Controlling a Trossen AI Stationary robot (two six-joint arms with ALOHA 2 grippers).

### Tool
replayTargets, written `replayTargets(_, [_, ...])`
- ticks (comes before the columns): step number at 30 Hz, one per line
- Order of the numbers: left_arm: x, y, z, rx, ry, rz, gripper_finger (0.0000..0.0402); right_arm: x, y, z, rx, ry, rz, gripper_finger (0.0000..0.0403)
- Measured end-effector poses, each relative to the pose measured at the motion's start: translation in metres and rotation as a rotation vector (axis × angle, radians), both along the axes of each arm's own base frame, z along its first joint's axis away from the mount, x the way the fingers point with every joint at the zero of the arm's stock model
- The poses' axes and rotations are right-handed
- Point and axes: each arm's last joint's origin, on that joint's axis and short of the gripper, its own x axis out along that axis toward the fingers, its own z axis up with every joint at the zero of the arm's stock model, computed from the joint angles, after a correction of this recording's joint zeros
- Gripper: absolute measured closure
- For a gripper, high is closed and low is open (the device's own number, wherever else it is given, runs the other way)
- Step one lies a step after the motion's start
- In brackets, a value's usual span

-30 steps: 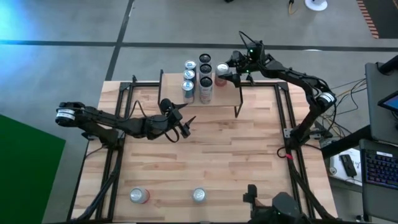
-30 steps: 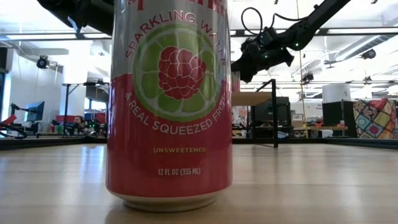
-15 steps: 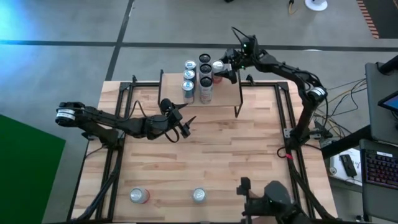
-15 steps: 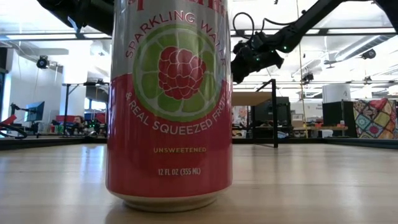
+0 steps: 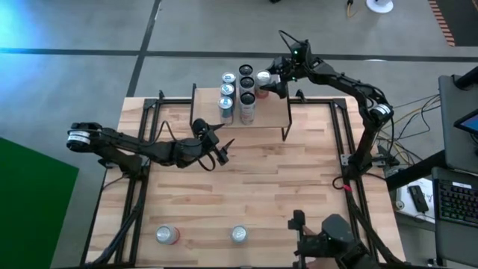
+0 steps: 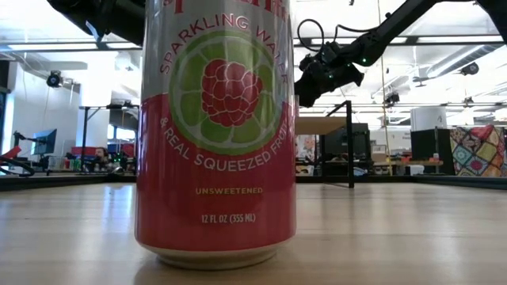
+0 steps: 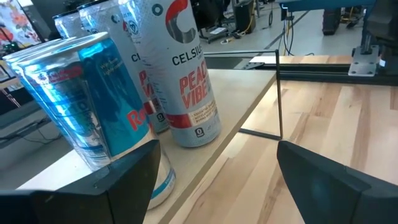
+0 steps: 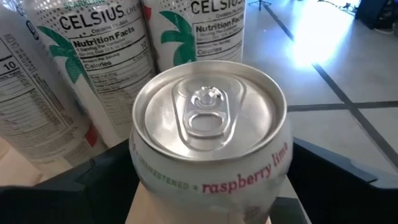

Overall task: Place canned beverage on shelf
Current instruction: Put the middle right pink-white soda can on the shelf, then align the right pink-white soda can with the other pink-white soda can on the shelf

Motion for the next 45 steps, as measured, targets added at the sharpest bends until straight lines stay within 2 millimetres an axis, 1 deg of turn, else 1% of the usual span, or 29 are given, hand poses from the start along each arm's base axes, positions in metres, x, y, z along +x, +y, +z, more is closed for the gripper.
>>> replayTargets(7, [0.000, 0.000, 0.000, 0.000, 0.000, 0.000, 0.0094, -0.001, 0.000, 0.001, 0.005, -0.002, 0.003, 0.0039])
replayTargets(11, [0.000, 0.000, 0.000, 0.000, 0.000, 0.000, 0.0094, -0.005, 0.004, 0.010, -0.006, -0.014, 0.001, 0.0039])
replayTargets(20, [0.000, 0.000, 0.000, 0.000, 0.000, 0.000, 0.0094, -0.018, 0.022, 0.031, 0.022, 0.014, 0.004, 0.0039])
replayTargets(26, [0.000, 0.000, 0.001, -0.001, -0.015, 0.000, 0.0094, -0.022, 0.024, 0.038, -0.010, 0.050, -0.099, 0.0039])
replayTargets(32, [0.000, 0.000, 0.001, -0.001, -0.015, 0.000, 0.0094, -0.024, 0.022, 0.039, -0.015, 0.100, -0.222, 0.0039])
replayTargets(35, [0.000, 0.000, 0.001, -0.001, -0.015, 0.000, 0.0094, -0.026, 0.025, 0.042, -0.014, 0.106, -0.237, 0.0039])
replayTargets(39, [0.000, 0.000, 0.001, 0.010, -0.006, -0.003, 0.0094, -0.031, 0.032, 0.050, -0.016, 0.111, -0.223, 0.0039])
replayTargets(45, [0.000, 0.000, 0.001, 0.019, 0.001, -0.005, 0.0094, -0.045, 0.053, 0.066, 0.010, 0.129, -0.172, 0.0039])
